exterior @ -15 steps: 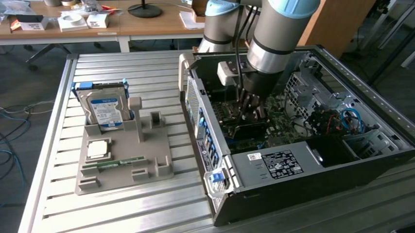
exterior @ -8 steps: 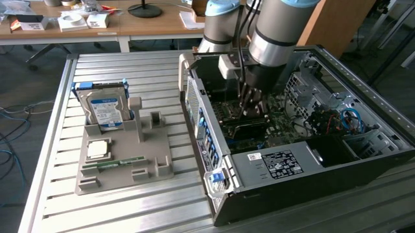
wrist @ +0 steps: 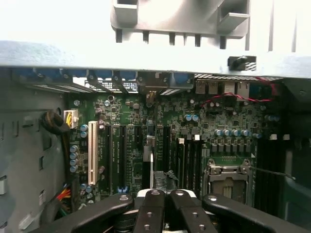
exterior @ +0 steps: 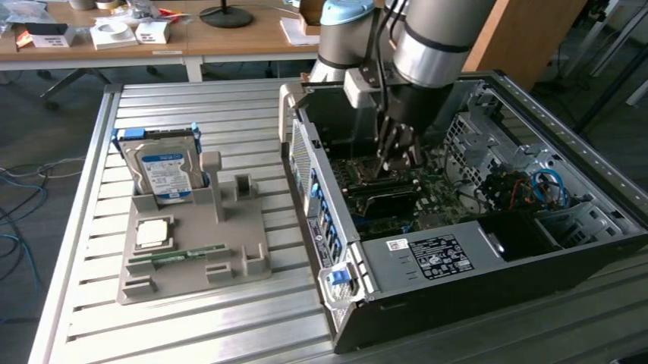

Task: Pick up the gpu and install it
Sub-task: 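Press down on the gpu until it lock into place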

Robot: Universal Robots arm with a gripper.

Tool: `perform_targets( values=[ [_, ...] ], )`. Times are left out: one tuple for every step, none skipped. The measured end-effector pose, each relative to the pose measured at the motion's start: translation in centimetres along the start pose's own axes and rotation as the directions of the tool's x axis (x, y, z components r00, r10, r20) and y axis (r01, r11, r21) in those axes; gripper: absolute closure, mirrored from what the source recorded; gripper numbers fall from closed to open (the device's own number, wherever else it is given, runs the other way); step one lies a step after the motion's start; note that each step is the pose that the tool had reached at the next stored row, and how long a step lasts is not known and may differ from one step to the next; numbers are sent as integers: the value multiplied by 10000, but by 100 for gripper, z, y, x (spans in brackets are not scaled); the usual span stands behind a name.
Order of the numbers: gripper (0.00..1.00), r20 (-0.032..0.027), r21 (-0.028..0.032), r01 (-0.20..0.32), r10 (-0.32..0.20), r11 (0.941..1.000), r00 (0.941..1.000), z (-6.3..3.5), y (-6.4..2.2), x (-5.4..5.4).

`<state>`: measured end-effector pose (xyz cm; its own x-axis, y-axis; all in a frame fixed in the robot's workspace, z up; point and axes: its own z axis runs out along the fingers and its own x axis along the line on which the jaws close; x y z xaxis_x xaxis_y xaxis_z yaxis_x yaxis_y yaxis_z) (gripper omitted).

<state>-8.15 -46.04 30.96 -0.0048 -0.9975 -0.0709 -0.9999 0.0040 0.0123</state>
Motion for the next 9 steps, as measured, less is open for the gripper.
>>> perform_targets(
  values=[
    [89,-2,-1,0,0,10000,10000,-20,0,-1],
    [89,-2,-1,0,0,10000,10000,-32,0,-2],
    [89,1,0,0,0,10000,10000,-32,1,-2],
    [89,1,0,0,0,10000,10000,-32,0,-2],
    [89,1,0,0,0,10000,10000,-32,0,-2],
    [89,1,0,1,-1,10000,10000,-32,0,-2],
    [89,-1,-1,1,-1,10000,10000,-33,0,-2],
    [89,-2,-1,3,-3,10000,10000,-34,-7,-2],
    [89,-4,-2,2,-2,10000,10000,-34,-16,-2]
  ],
)
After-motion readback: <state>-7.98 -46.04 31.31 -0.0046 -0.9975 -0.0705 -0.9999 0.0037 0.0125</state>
